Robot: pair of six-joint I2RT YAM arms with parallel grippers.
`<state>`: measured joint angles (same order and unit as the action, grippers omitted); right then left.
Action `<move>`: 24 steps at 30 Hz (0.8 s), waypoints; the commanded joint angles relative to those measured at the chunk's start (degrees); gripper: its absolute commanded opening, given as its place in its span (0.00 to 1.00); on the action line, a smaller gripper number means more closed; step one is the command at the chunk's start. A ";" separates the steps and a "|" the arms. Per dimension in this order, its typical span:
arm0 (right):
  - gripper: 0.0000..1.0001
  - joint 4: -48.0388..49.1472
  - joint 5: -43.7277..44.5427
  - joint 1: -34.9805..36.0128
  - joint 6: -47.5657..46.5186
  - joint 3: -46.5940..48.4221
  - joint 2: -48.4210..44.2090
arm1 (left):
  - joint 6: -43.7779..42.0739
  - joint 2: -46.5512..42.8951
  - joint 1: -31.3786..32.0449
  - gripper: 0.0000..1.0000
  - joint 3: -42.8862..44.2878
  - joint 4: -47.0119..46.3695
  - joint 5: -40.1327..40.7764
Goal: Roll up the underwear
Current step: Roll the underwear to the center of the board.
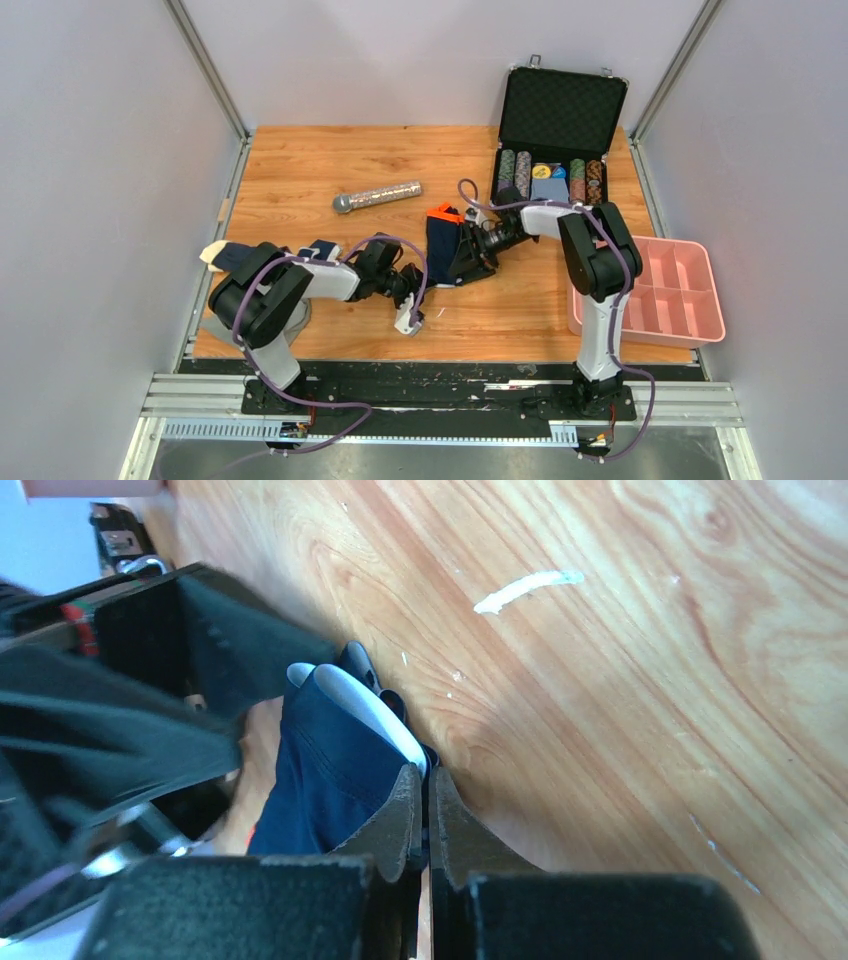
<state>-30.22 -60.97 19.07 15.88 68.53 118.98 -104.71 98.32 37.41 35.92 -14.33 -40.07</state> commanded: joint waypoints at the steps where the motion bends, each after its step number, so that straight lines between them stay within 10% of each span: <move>1: 0.61 -15.02 5.46 -2.03 -20.64 8.22 -11.26 | 3.36 -3.98 -0.13 0.00 5.29 23.48 -4.42; 4: 0.79 -13.51 13.25 -3.05 -28.32 7.14 -21.55 | 4.71 -5.80 -0.09 0.00 6.83 28.47 -6.39; 7: 0.99 7.57 19.06 -2.80 -33.98 -7.93 -40.10 | 9.01 -6.15 -0.14 0.00 9.24 32.34 -9.20; 10: 1.00 30.66 21.87 0.21 -35.54 -26.67 -52.72 | 15.77 -5.18 -0.14 0.00 13.89 36.03 -11.41; 15: 0.76 24.60 13.27 9.48 -63.17 -32.70 -51.09 | 28.21 -3.78 -0.91 0.00 16.92 34.97 -14.29; 24: 0.80 58.26 26.51 18.95 -70.31 -43.41 -46.75 | 31.04 -4.71 -2.17 0.00 15.64 34.36 -17.98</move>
<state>10.59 -38.28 36.58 -47.88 24.45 71.72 -77.62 94.06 35.79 51.86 19.09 -53.45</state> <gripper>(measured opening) 0.789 0.011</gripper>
